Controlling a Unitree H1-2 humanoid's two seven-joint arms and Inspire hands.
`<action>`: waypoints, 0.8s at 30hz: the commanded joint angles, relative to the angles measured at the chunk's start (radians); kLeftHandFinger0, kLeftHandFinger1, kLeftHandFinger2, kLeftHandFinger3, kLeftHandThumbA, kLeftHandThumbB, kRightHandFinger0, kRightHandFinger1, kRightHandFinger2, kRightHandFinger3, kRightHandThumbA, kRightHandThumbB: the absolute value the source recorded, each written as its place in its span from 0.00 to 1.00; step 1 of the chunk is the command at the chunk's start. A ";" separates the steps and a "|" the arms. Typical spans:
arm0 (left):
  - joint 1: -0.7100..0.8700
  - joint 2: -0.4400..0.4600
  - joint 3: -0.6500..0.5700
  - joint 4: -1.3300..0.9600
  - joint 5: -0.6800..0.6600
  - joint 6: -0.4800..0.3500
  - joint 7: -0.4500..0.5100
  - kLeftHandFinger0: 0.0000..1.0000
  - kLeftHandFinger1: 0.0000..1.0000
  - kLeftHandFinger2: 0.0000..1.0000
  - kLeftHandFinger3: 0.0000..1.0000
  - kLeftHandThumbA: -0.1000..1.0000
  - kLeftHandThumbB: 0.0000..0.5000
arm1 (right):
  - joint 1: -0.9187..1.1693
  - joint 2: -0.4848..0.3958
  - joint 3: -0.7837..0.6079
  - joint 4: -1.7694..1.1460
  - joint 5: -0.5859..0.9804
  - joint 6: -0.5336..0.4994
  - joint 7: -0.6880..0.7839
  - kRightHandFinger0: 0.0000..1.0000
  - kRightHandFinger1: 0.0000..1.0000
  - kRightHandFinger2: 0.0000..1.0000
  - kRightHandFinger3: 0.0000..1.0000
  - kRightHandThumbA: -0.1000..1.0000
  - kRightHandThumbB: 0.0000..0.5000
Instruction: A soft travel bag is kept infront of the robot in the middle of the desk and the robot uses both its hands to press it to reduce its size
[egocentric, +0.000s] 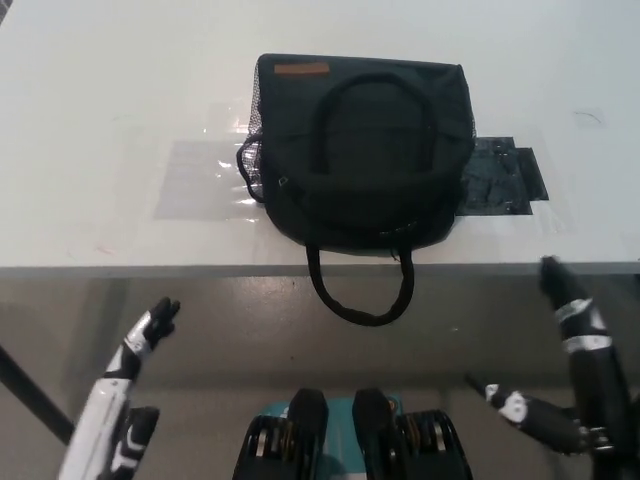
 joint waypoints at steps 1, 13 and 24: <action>-0.052 0.084 0.060 -0.217 0.106 0.093 -0.070 1.00 1.00 1.00 1.00 1.00 0.79 | -0.025 -0.082 -0.056 -0.225 -0.040 0.025 0.041 1.00 1.00 1.00 1.00 1.00 0.54; -0.629 0.218 0.030 -0.072 0.351 0.289 -0.218 1.00 1.00 1.00 1.00 1.00 0.80 | -0.463 -0.129 -0.047 -0.157 -0.270 0.307 0.121 1.00 1.00 1.00 1.00 1.00 0.67; -1.069 0.276 -0.149 0.458 0.500 0.269 -0.252 1.00 1.00 1.00 1.00 1.00 0.68 | -0.868 -0.183 0.029 0.263 -0.326 0.445 0.174 1.00 1.00 1.00 1.00 1.00 0.66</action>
